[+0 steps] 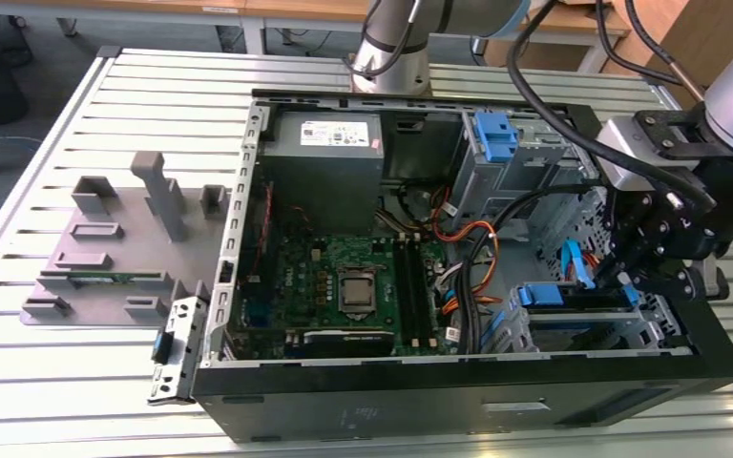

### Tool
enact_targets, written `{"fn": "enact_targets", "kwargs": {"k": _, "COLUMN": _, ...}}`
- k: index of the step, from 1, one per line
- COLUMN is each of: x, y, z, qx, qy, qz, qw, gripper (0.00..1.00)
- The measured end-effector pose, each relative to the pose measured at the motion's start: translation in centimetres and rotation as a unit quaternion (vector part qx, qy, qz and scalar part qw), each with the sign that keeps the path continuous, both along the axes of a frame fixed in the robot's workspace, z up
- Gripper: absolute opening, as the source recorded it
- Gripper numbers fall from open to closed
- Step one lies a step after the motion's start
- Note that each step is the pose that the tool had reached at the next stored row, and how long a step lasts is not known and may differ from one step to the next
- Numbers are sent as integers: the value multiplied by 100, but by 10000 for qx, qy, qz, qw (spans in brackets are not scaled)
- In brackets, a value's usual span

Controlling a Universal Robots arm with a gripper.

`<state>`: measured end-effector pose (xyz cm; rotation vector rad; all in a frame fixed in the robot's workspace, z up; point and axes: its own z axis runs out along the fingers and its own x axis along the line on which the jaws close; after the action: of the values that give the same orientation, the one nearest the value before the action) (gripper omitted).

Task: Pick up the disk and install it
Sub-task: 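Insert the second disk wire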

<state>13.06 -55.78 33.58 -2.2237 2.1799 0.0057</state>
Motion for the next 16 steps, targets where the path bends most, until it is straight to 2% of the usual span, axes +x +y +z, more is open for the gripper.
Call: {"fn": "enact_targets", "kwargs": {"k": 16, "x": -14, "y": -2, "z": -26, "qx": -6, "qy": 0, "qz": -15, "qw": 10000, "gripper": 17}}
